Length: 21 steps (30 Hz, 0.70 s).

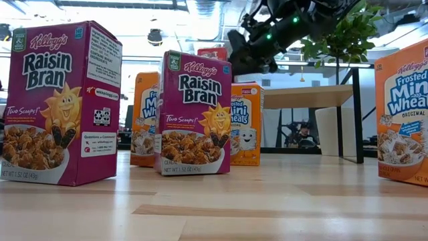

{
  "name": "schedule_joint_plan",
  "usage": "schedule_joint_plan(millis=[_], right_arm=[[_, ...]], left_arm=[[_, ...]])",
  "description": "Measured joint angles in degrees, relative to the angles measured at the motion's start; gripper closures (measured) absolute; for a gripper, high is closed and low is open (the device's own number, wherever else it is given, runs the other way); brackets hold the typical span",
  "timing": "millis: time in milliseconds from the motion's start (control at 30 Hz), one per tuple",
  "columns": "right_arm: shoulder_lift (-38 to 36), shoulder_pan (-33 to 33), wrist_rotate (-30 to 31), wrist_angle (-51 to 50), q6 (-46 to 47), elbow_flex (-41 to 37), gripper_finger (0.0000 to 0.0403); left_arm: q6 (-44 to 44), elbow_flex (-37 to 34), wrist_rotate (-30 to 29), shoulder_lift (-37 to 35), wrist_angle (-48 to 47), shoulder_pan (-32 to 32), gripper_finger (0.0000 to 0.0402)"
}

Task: Stack cereal on shelf
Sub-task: Put the red cereal box on the shelf aligned with the other red cereal boxes

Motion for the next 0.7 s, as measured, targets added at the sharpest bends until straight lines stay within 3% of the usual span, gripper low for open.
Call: schedule_joint_plan(millis=[333, 700], right_arm=[[-1.2, 4.3, -0.2, -2.7, 1.4, 0.0, 0.0210], [3.5, 6.0, -0.2, 1.8, 1.4, 0.1, 0.0320]], left_arm=[[-0.7, 0.0, 0.0, 0.3, -1.8, 0.0, 0.0099], [-0.8, 0.0, -0.3, 0.2, -2.2, 0.0, 0.0099]])
